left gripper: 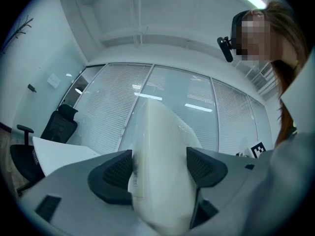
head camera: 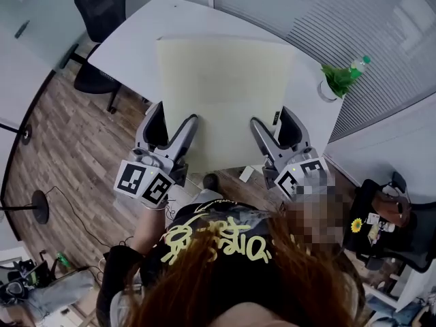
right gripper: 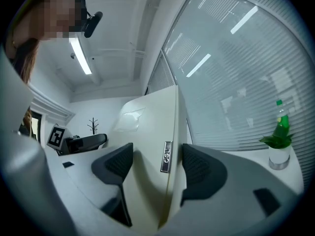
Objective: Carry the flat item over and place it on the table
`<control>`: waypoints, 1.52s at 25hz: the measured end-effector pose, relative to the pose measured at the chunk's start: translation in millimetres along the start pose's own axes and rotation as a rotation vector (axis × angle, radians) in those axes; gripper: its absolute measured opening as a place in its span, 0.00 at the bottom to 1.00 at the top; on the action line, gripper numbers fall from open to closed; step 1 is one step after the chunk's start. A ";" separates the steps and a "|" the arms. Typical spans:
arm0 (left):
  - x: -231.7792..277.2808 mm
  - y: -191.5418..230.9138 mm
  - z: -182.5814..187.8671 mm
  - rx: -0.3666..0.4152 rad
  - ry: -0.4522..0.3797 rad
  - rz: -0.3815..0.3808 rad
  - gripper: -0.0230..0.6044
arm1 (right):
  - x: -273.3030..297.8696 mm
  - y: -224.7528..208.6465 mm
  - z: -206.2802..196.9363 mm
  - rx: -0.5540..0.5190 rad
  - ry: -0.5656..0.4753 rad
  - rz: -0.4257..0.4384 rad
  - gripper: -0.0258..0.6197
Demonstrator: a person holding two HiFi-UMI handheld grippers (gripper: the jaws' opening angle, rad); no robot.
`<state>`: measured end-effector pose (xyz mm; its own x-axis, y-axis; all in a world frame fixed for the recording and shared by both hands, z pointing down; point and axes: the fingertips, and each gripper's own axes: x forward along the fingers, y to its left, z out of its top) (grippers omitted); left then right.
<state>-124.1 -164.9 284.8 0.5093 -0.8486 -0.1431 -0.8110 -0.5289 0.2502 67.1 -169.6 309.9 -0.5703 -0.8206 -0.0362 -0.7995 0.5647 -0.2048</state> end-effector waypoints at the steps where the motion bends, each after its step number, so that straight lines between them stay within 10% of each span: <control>1: 6.2 6.4 2.1 0.000 -0.001 -0.004 0.58 | 8.2 -2.2 1.6 -0.001 -0.002 -0.003 0.52; 38: 126.6 86.7 14.2 -0.014 0.011 -0.108 0.59 | 115.3 -64.4 21.6 -0.013 -0.024 -0.107 0.52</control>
<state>-134.1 -318.4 274.8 0.5971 -0.7863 -0.1591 -0.7469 -0.6172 0.2475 56.9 -302.5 297.8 -0.4773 -0.8779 -0.0384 -0.8579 0.4750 -0.1958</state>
